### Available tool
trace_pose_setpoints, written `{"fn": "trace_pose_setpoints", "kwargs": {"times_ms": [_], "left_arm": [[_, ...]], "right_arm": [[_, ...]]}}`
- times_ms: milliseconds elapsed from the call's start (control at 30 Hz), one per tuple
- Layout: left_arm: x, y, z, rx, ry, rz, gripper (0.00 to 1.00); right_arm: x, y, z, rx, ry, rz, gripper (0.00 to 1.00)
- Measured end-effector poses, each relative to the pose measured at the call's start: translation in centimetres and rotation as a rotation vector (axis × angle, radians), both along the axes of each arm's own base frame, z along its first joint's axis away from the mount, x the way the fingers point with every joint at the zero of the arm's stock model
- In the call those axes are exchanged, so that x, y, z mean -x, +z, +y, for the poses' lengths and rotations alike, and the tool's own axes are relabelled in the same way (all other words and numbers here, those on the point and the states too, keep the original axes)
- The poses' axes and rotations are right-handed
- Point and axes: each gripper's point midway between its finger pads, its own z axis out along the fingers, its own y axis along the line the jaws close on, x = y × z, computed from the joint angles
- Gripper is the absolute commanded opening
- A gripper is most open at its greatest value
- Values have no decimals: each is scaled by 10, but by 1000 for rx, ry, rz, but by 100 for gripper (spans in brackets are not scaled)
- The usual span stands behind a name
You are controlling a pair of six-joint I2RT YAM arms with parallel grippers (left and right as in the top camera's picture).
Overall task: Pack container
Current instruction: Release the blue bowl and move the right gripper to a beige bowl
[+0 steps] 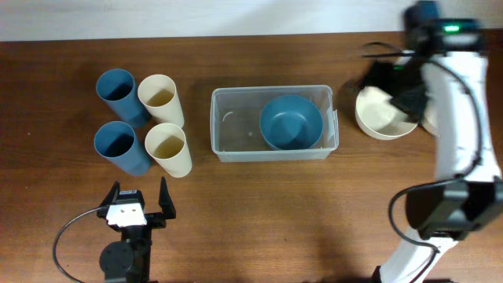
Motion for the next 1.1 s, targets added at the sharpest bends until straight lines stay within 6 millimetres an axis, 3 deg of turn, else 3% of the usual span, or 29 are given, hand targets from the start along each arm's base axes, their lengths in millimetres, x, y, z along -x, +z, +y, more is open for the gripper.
{"fn": "trace_pose_setpoints", "kwargs": {"times_ms": [133,233,500,700,967,1033,1100], "left_arm": [[0,0,0,0,0,0,100],[0,0,0,0,0,0,100],[0,0,0,0,0,0,100],[0,0,0,0,0,0,100],[0,0,0,0,0,0,100],[0,0,0,0,0,0,100],[0,0,0,0,0,0,100]], "right_arm": [[12,-15,-60,69,-172,38,99],[8,-42,-77,73,-223,40,99],[1,-113,-74,-12,-248,38,99],[-12,-136,-71,-50,-245,-22,99],[-6,-164,-65,-79,-271,-13,100],[-5,-168,-64,-81,-271,-13,86],[-7,-169,-64,-83,-271,-24,80]]}}
